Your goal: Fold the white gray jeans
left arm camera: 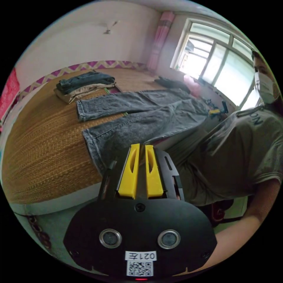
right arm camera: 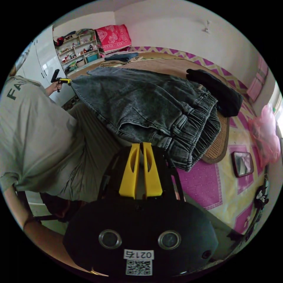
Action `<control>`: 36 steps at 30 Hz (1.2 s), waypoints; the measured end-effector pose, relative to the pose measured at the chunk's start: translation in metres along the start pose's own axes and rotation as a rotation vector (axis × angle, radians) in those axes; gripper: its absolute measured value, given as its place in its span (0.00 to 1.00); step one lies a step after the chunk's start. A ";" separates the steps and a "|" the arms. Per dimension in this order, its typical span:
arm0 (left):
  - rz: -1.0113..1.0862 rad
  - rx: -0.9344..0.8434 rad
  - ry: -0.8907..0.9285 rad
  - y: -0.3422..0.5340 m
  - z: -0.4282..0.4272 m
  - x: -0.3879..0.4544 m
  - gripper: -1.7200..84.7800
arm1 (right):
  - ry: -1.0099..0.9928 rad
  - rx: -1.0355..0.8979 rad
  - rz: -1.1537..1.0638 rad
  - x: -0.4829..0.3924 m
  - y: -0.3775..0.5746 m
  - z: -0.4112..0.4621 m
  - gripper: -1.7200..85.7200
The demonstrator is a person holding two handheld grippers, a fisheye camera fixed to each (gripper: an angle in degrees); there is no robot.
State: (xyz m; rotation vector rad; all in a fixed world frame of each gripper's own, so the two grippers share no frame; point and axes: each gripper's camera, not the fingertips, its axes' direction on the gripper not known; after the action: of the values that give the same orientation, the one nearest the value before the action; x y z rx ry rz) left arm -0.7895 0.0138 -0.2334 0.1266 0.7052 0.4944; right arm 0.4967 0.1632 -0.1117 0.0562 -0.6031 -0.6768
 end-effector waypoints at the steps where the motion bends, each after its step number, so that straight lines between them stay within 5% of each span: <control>1: -0.008 0.011 0.003 0.000 -0.003 -0.003 0.06 | 0.000 -0.003 -0.002 0.001 -0.001 0.000 0.03; 11: -0.199 0.254 0.028 0.005 -0.055 -0.068 0.09 | -0.046 -0.027 0.008 0.014 -0.005 -0.007 0.06; 19: -0.340 -0.067 -0.286 -0.010 -0.010 -0.109 0.12 | -0.131 0.083 0.017 0.029 -0.008 -0.032 0.08; 27: -0.368 0.085 -0.249 -0.027 -0.033 -0.121 0.04 | -0.352 0.330 -0.022 0.046 -0.009 -0.074 0.08; 31: -0.364 0.143 -0.204 -0.040 -0.042 -0.132 0.03 | -0.100 0.286 0.033 0.053 -0.028 -0.072 0.06; 34: -0.455 -0.050 -0.180 -0.040 -0.012 -0.156 0.03 | 0.015 0.176 0.068 0.058 -0.064 -0.036 0.08; 36: -0.490 0.005 -0.129 -0.034 -0.009 -0.164 0.04 | 0.114 0.145 0.134 0.069 -0.087 -0.007 0.08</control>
State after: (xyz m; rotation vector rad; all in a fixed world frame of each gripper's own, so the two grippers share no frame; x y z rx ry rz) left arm -0.8888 -0.0942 -0.1532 -0.0121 0.5850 0.0143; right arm 0.4932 0.0524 -0.1039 0.1872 -0.5402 -0.4960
